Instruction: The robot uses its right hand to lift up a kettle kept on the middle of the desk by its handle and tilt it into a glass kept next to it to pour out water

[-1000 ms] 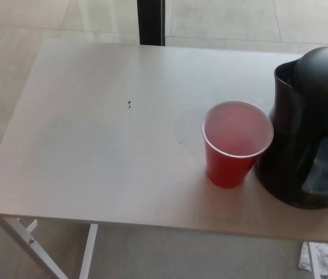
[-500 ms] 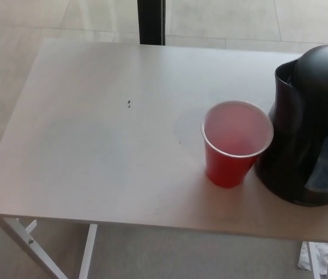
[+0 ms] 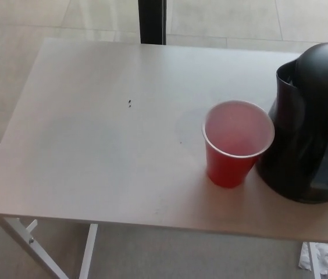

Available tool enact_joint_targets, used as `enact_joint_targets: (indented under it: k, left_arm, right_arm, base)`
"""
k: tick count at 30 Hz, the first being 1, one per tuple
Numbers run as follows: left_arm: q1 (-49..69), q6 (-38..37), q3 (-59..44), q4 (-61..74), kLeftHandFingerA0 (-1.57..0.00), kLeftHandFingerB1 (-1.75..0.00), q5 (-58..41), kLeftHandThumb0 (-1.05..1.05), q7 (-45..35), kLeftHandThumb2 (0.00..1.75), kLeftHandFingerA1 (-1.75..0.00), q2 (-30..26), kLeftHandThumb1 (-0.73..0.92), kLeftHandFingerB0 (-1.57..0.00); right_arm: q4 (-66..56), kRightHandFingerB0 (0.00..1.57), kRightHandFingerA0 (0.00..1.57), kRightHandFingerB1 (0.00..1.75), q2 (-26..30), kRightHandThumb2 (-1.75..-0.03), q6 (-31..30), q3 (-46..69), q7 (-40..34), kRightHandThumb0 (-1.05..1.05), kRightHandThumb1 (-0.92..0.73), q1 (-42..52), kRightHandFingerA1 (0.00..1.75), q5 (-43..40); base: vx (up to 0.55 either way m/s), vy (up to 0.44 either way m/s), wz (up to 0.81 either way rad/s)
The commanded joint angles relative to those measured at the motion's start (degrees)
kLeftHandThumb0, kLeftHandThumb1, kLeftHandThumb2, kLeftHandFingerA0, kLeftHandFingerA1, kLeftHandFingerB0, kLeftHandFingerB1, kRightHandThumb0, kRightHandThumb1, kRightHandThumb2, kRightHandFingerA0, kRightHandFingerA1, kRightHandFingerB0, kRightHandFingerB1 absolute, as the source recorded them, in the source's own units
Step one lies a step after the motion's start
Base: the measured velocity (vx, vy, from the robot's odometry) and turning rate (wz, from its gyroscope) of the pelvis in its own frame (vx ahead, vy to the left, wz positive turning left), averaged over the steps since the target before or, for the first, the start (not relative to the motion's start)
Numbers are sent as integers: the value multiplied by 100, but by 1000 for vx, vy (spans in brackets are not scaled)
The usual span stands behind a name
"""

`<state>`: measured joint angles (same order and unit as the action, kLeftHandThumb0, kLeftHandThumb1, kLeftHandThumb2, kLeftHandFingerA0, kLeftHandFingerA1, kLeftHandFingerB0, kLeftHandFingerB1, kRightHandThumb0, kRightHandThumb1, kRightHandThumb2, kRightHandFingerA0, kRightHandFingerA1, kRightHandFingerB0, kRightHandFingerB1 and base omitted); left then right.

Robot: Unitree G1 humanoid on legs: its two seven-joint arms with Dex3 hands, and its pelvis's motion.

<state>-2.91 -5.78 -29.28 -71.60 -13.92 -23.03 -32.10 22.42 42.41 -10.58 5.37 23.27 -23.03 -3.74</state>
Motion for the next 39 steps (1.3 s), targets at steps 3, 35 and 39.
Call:
enact_joint_targets:
  k: [3, 35, 39]
  left_arm:
    - [48, -225, 55, 24, -51, -107, 16, -105, -35, 69, -68, -133, 52, -38]
    - [67, -451, 313, 21, -53, -112, 86, -105, 121, 72, -70, -94, 60, -38]
    - [29, -449, 404, 8, -54, -112, 138, -105, 200, 72, -68, -115, 62, -35]
  right_arm:
    - [173, 11, 0, 23, 109, -81, 416, -58, -38, -75, -44, -147, 15, 394]
    - [777, 19, 34, 30, -485, -57, 1312, -489, -998, -37, -56, -701, 47, 1381]
    - [667, 9, 33, 49, -411, -88, 1297, -626, -928, -25, -39, -646, 61, 1507]
  base:
    - [0, 0, 0]
    - [0, 0, 0]
    - [0, 0, 0]
